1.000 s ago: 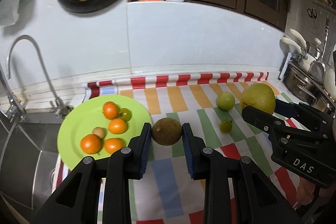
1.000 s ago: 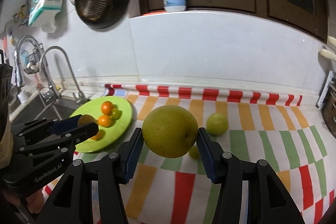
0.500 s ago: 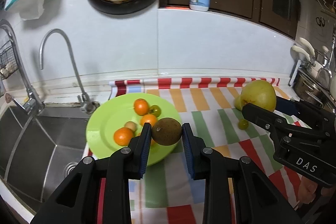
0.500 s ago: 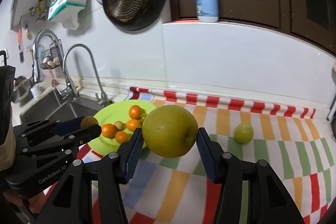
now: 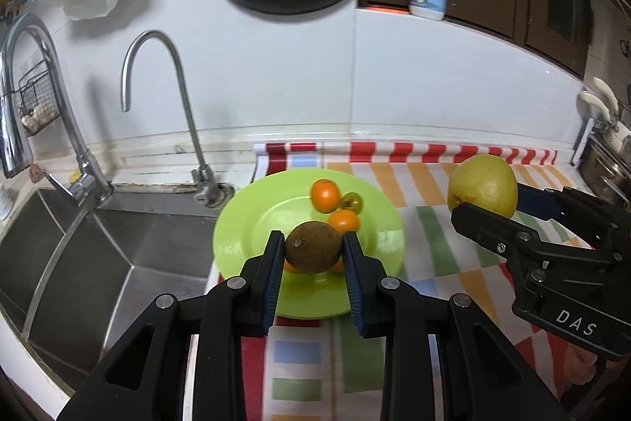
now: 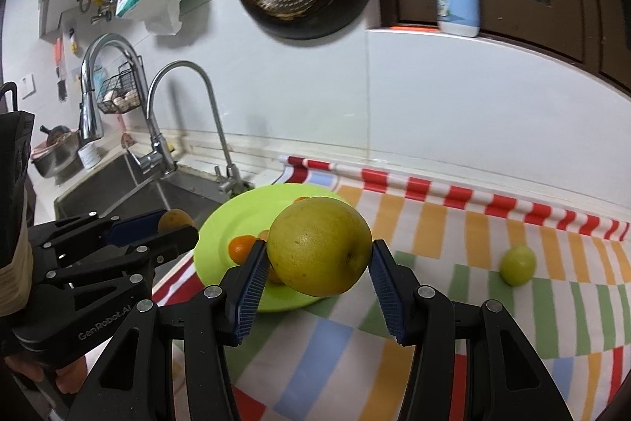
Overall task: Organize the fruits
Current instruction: 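Carry both fruits over the green plate and open both tools to release them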
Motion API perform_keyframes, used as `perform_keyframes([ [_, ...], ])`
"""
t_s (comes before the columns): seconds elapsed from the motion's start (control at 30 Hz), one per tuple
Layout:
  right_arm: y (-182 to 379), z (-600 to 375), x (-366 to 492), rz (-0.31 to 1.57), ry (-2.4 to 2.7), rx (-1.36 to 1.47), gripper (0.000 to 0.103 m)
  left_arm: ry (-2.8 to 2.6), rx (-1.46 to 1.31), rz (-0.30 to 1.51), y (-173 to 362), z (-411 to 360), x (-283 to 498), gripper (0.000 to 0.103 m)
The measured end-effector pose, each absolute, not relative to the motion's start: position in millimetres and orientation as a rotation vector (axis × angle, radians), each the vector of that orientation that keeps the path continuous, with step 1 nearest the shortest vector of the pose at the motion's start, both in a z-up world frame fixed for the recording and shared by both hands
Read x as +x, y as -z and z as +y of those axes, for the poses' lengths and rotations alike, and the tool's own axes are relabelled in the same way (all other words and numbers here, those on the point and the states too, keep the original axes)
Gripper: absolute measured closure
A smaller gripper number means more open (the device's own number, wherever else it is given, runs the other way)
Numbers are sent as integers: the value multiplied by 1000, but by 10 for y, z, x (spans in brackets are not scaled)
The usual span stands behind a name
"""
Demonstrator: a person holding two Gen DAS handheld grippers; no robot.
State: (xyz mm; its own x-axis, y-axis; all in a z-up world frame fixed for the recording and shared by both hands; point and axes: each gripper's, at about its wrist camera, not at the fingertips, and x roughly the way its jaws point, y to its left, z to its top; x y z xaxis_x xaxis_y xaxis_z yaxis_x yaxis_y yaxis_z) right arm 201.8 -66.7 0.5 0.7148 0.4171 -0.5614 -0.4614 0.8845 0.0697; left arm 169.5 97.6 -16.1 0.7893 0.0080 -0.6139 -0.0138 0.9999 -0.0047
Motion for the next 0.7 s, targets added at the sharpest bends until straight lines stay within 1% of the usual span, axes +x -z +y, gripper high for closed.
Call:
perform_keyframes([
  [0.3, 158, -261, 2275, 629, -544, -117, 50, -43, -13, 687, 345, 1295, 1916, 73],
  [0.7, 483, 148, 2696, 674, -596, -175, 50, -17, 29, 720, 638, 1474, 2323, 73],
])
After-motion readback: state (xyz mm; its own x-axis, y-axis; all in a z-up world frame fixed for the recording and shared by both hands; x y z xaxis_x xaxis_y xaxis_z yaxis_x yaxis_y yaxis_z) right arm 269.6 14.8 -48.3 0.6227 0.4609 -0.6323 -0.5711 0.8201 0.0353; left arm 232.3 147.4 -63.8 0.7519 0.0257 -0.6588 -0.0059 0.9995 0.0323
